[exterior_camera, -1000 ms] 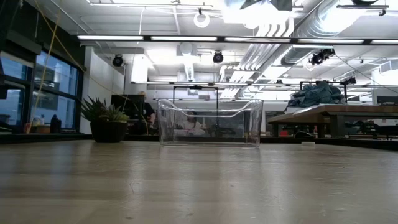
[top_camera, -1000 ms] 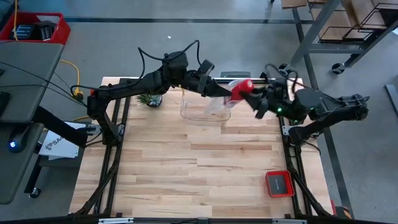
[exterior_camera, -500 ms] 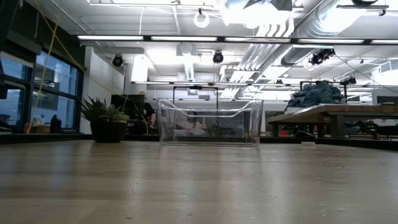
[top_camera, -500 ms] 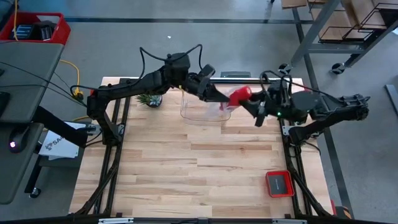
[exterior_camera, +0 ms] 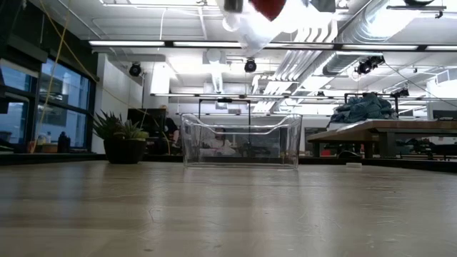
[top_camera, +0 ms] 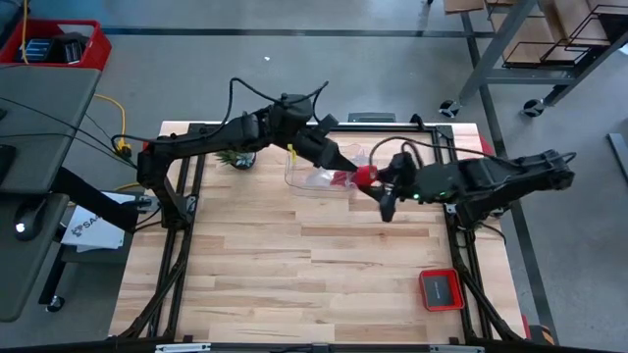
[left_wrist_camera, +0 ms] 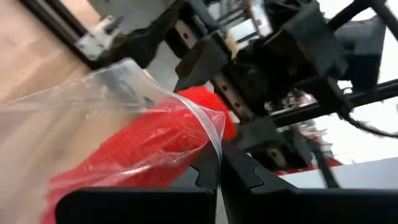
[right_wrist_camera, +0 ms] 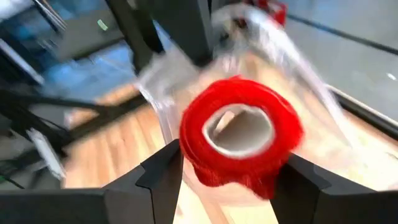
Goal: Roll bandage
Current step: Put the rolled red bandage into the transparent zip bag
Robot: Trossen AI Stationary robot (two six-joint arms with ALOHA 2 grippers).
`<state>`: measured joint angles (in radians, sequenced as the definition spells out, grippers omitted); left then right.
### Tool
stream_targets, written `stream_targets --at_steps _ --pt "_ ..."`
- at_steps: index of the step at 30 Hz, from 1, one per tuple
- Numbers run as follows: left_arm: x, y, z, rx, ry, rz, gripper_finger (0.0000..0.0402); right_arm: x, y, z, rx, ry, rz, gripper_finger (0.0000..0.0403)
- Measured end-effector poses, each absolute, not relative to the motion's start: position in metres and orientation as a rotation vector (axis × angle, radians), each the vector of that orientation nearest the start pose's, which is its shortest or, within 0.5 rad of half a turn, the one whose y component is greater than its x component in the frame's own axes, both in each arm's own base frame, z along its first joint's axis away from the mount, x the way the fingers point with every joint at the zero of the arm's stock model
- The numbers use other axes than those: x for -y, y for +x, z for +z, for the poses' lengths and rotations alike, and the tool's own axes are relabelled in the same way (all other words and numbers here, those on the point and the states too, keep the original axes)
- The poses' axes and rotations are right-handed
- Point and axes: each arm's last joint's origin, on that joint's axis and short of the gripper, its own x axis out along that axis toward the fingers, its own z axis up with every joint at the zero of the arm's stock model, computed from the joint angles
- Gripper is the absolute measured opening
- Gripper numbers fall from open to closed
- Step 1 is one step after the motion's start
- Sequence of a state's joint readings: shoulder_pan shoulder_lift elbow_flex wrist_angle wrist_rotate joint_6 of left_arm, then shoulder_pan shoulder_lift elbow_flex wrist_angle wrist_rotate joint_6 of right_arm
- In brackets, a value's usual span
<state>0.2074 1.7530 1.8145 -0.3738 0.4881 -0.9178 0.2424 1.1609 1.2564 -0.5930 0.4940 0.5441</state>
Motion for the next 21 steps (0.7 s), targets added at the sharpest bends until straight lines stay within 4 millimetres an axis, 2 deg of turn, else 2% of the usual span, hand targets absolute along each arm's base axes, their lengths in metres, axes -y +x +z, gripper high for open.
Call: stream_targets --at_steps 5,9,15,21 --pt "-0.059 0.391 0.394 -0.531 -0.967 -0.076 0.0000 -0.047 0.248 0.363 -0.498 0.332 -0.396 0.0196" --pt "-0.046 0.391 0.390 -0.584 -0.917 -0.102 0.0000 -0.050 0.259 0.351 -0.550 0.320 -0.413 0.0196" --pt "-0.024 0.396 0.387 -0.597 -0.823 -0.139 0.0000 -0.054 0.270 0.342 -0.583 0.327 -0.378 0.0196" --pt "-0.016 0.401 0.379 -0.627 -0.811 -0.147 0.0000 -0.056 0.261 0.351 -0.556 0.337 -0.346 0.0196"
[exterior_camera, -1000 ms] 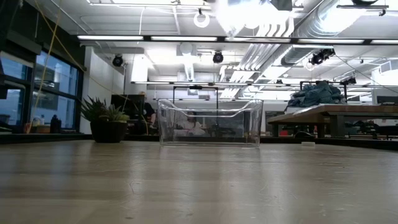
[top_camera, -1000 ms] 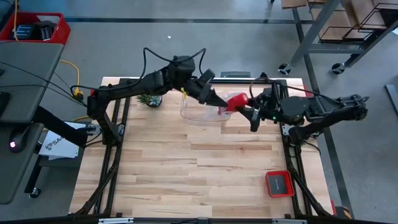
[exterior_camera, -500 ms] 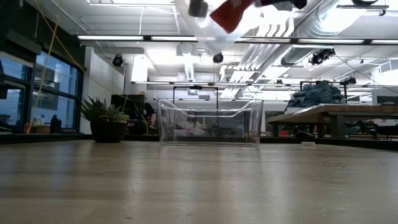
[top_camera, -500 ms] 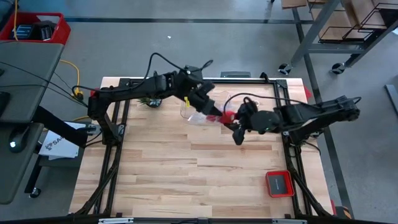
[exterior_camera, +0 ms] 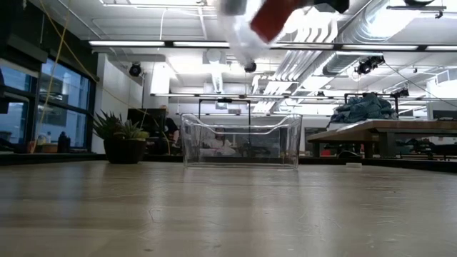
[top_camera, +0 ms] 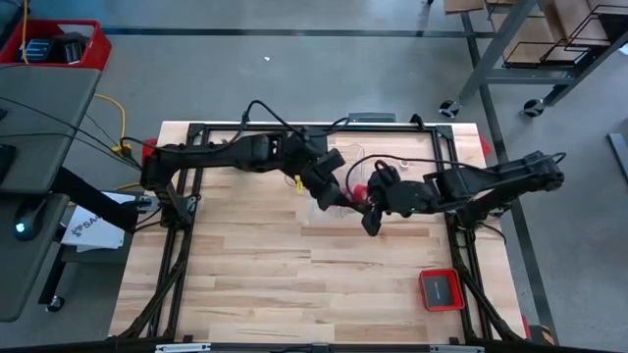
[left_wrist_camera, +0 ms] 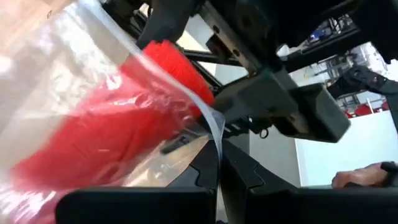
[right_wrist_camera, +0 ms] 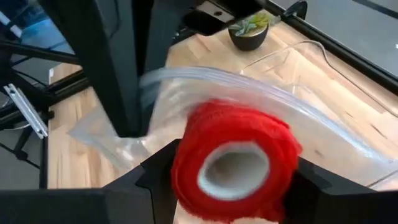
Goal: Roll bandage
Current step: Put the rolled red bandage into the transparent zip bag
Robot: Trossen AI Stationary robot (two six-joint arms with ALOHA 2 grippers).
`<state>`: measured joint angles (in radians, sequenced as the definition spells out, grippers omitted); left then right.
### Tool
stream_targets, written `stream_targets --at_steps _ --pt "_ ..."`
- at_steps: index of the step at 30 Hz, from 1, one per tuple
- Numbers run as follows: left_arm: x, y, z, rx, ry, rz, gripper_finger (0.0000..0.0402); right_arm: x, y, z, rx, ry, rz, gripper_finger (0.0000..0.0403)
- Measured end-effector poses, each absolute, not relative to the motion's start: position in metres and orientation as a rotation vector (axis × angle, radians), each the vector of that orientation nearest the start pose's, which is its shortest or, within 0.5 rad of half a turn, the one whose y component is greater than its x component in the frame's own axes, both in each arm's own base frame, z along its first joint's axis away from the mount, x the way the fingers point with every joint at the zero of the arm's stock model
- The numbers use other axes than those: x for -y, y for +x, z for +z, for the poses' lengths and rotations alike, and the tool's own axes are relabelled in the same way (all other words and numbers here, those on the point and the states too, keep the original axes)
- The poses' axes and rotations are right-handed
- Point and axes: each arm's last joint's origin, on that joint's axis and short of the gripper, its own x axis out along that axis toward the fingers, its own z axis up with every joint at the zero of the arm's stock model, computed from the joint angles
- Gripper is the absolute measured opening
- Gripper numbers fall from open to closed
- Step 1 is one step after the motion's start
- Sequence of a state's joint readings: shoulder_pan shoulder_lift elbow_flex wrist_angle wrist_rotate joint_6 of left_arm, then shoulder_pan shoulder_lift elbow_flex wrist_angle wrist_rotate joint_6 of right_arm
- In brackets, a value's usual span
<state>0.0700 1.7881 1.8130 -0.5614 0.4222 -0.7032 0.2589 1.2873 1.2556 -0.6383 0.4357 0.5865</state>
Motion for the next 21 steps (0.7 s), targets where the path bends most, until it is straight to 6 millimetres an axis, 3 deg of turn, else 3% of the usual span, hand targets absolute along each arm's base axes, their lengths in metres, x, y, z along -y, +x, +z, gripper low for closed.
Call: stream_targets --at_steps 8,12,18,21 --pt "-0.011 0.434 0.365 -0.515 -0.860 -0.245 0.0000 -0.064 0.251 0.349 -0.661 0.354 -0.221 0.0196" --pt "-0.006 0.450 0.352 -0.515 -0.919 -0.302 0.0000 -0.065 0.244 0.348 -0.693 0.374 -0.244 0.0196" --pt "-0.006 0.449 0.349 -0.537 -0.885 -0.325 0.0000 -0.069 0.234 0.343 -0.793 0.400 -0.228 0.0196" --pt "-0.012 0.445 0.352 -0.538 -0.866 -0.312 0.0000 -0.072 0.229 0.349 -0.704 0.429 -0.317 0.0196"
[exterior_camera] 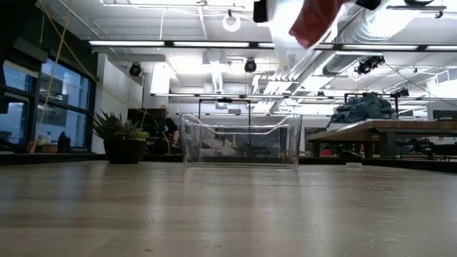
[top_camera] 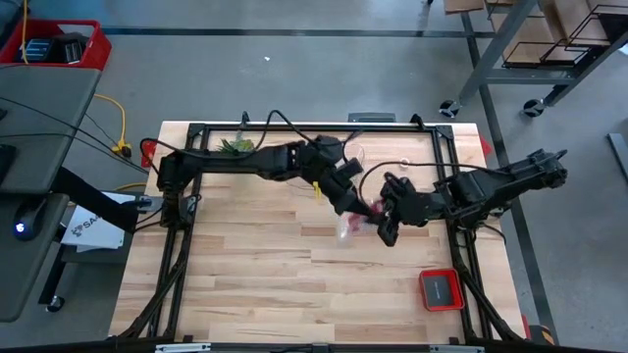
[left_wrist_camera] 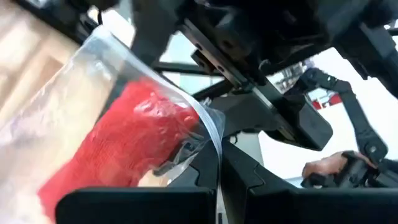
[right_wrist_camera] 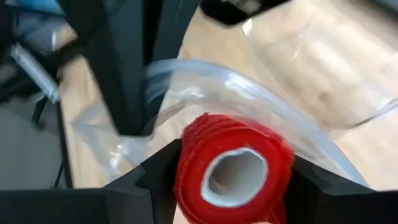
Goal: Roll bandage
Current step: Put the rolled red bandage into the transparent zip bag
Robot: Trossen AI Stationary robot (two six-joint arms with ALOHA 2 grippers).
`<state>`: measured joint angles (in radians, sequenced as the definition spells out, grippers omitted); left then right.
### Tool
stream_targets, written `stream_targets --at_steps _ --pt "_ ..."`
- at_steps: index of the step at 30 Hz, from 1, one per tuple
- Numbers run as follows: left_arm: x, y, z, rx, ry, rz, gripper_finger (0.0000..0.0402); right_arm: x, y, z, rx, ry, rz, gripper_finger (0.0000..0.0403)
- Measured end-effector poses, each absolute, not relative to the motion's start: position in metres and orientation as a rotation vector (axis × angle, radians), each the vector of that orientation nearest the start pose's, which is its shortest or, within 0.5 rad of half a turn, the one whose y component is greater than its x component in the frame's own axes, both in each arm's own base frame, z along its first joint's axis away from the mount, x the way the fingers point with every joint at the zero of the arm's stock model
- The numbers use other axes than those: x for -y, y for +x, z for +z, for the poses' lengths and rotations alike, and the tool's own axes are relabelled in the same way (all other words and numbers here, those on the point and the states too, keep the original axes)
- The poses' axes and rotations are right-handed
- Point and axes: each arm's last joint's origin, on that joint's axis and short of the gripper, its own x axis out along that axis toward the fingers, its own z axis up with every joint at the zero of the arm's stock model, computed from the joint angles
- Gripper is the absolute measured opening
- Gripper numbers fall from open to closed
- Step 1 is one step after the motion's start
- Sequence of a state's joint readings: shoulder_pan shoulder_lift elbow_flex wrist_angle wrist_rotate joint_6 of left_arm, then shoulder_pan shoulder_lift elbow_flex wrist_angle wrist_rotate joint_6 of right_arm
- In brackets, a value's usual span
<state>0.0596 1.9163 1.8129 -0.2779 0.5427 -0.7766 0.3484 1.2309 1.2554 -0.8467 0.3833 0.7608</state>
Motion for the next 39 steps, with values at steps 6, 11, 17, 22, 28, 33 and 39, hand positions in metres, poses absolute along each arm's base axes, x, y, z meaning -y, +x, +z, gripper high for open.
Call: stream_targets --at_steps 6,11,17,22,28,33,39 --pt "-0.013 0.439 0.355 -0.567 -0.842 -0.309 0.0000 -0.073 0.222 0.350 -0.693 0.474 -0.363 0.0196" --pt "-0.018 0.434 0.350 -0.624 -0.835 -0.244 0.0000 -0.075 0.219 0.364 -0.547 0.533 -0.375 0.0196" --pt "-0.018 0.437 0.354 -0.586 -0.875 -0.266 0.0000 -0.069 0.215 0.366 -0.535 0.572 -0.412 0.0196" --pt "-0.018 0.437 0.364 -0.519 -0.911 -0.304 0.0000 -0.067 0.216 0.373 -0.470 0.607 -0.397 0.0196" --pt "-0.018 0.437 0.364 -0.530 -0.925 -0.295 0.0000 -0.061 0.218 0.367 -0.547 0.642 -0.388 0.0196" --pt "-0.020 0.435 0.361 -0.564 -0.928 -0.275 0.0000 -0.057 0.214 0.368 -0.575 0.656 -0.379 0.0196" --pt "-0.021 0.434 0.359 -0.584 -0.926 -0.262 0.0000 -0.054 0.217 0.367 -0.587 0.667 -0.371 0.0196"
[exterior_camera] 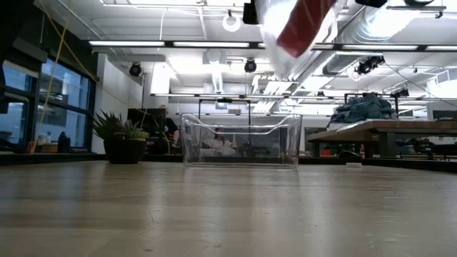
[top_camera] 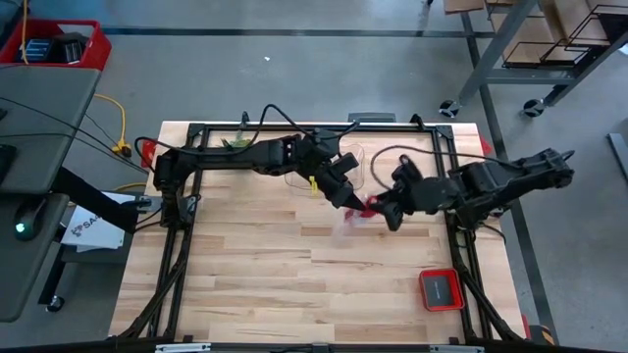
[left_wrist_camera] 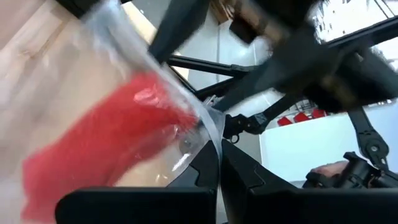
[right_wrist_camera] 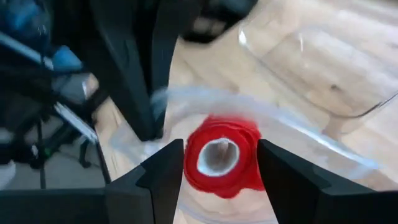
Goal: Roll bandage
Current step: Put the rolled red bandage into the transparent zip bag, then put the transparent zip bag containing the rolled red bandage into the transparent container
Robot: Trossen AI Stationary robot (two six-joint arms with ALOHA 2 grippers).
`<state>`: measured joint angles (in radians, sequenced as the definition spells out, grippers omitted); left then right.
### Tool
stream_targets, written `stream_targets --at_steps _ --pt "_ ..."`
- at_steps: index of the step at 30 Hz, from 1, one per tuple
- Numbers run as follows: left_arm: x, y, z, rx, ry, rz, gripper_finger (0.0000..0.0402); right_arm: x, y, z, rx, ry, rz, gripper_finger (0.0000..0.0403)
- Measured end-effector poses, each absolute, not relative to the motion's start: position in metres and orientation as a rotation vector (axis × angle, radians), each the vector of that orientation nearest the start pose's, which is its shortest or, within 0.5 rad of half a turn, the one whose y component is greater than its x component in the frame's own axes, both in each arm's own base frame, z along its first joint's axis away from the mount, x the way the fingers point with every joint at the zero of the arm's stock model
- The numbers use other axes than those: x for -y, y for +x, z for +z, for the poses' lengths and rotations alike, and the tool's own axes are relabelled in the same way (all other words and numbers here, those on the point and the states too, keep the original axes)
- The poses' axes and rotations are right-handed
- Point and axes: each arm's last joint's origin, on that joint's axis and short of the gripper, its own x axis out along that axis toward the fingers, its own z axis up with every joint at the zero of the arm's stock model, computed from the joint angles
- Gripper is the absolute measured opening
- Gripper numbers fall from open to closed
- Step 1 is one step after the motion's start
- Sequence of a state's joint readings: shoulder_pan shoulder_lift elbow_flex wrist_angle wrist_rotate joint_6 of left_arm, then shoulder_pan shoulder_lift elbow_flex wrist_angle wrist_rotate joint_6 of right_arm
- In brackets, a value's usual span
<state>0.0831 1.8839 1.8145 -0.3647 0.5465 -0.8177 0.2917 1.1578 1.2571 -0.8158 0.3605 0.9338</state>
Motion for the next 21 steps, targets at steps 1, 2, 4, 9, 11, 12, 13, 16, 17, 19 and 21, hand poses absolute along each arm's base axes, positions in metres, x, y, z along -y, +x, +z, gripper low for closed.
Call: stream_targets --at_steps 1,2,4,9,11,12,13,16,17,19,21 --pt "-0.021 0.433 0.358 -0.585 -0.926 -0.259 0.0000 -0.054 0.218 0.366 -0.591 0.664 -0.364 0.0196" --pt "-0.022 0.433 0.358 -0.586 -0.927 -0.257 0.0000 -0.053 0.218 0.367 -0.576 0.661 -0.374 0.0196" --pt "-0.022 0.433 0.358 -0.589 -0.928 -0.255 0.0000 -0.053 0.217 0.373 -0.498 0.659 -0.393 0.0196" --pt "-0.025 0.432 0.355 -0.617 -0.928 -0.240 0.0000 -0.050 0.217 0.373 -0.532 0.646 -0.358 0.0196" --pt "-0.025 0.429 0.353 -0.648 -0.912 -0.236 0.0000 -0.049 0.212 0.377 -0.492 0.639 -0.373 0.0196" --pt "-0.024 0.427 0.353 -0.663 -0.898 -0.241 0.0000 -0.049 0.208 0.381 -0.465 0.635 -0.380 0.0196" --pt "-0.023 0.424 0.354 -0.680 -0.884 -0.263 0.0000 -0.049 0.206 0.382 -0.458 0.619 -0.381 0.0196" --pt "-0.020 0.414 0.357 -0.744 -0.847 -0.358 0.0000 -0.050 0.204 0.379 -0.512 0.545 -0.357 0.0196" --pt "-0.019 0.409 0.357 -0.773 -0.843 -0.385 0.0000 -0.052 0.204 0.378 -0.530 0.524 -0.337 0.0196" --pt "-0.017 0.400 0.364 -0.792 -0.828 -0.467 0.0000 -0.055 0.204 0.378 -0.542 0.478 -0.301 0.0196" --pt "-0.014 0.391 0.378 -0.773 -0.828 -0.567 0.0000 -0.058 0.204 0.382 -0.527 0.444 -0.232 0.0196"
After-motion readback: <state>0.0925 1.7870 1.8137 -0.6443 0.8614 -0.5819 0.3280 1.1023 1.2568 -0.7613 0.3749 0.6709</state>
